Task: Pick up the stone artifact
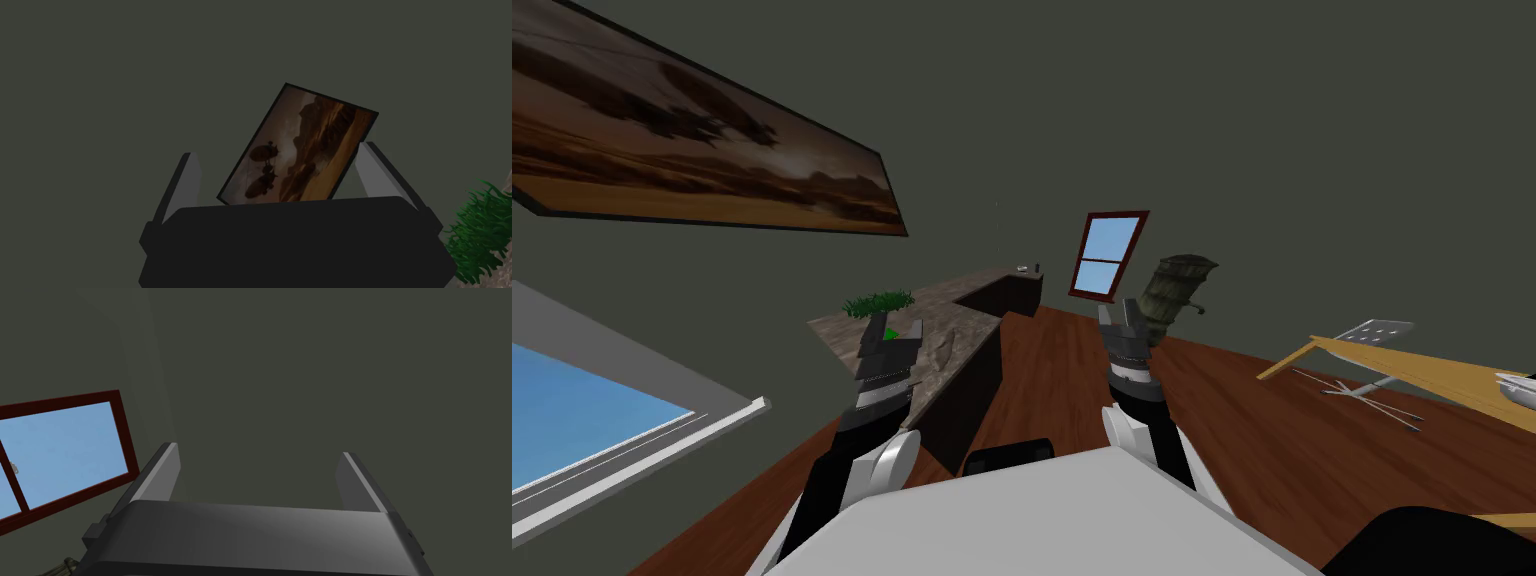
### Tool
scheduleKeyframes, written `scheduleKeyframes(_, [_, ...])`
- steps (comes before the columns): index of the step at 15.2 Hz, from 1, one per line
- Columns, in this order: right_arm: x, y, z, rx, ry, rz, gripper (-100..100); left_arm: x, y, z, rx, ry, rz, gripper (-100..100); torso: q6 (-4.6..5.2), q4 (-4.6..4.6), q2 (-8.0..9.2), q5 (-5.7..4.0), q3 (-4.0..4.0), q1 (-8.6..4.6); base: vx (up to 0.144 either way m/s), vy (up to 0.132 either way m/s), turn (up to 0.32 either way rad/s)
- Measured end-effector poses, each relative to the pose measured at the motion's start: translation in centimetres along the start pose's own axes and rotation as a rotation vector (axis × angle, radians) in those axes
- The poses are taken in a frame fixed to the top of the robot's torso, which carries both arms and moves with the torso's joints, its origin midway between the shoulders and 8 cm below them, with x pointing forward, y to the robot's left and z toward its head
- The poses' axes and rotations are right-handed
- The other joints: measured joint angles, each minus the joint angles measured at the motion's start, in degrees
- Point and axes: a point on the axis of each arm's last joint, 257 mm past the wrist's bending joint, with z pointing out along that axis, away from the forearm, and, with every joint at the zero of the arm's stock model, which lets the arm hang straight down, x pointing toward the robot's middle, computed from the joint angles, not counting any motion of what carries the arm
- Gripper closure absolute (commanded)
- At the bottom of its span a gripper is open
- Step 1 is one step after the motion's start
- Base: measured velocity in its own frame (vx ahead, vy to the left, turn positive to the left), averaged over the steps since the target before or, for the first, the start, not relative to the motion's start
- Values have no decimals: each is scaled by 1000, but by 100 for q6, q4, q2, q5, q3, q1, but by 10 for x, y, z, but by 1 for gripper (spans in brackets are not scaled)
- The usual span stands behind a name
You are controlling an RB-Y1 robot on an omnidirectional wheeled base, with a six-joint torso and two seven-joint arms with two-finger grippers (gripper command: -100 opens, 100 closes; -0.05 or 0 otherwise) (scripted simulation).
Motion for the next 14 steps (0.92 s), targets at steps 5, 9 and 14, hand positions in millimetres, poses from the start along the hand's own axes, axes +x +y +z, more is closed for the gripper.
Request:
scheduleKeyframes(5, [0, 0, 0, 0, 0, 0, 0, 13, -1, 7, -6, 87, -3, -100, 1, 5, 24, -2, 14, -6, -52, -16, -124])
scheduleKeyframes(9, [0, 0, 0, 0, 0, 0, 0, 26, -1, 17, -27, 149, -36, -100, 6, 9, 42, -1, 23, -3, -93, -6, -241])
scheduleKeyframes(14, [0, 0, 0, 0, 0, 0, 0, 40, 4, 23, -71, 195, -79, -100, 2, 7, 29, 0, 17, 4, -64, 2, -175])
